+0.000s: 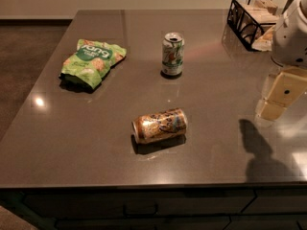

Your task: Place orange can upright

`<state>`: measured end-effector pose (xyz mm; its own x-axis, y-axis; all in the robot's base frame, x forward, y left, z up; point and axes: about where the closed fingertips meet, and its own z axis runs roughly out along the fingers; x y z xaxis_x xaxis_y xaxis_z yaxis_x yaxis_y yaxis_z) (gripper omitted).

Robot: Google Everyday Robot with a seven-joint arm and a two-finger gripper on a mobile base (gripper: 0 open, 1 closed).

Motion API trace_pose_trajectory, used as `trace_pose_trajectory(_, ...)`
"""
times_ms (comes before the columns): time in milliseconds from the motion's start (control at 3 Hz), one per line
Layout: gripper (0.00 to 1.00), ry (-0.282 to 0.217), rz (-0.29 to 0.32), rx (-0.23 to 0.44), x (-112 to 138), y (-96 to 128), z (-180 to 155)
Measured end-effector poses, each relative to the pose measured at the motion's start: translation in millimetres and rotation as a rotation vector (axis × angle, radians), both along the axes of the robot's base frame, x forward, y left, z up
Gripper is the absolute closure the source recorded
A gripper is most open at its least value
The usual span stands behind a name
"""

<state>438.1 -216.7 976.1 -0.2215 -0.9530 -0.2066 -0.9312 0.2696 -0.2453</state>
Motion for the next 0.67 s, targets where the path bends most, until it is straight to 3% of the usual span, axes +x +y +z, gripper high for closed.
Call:
trace_pose_trajectory(333, 0.00, 0.000, 0.000, 0.000, 0.0, 0.0, 0.0)
trace_pose_trajectory(667, 0.00, -0.009, 0.044, 0.013, 7.0, 14.4, -7.0)
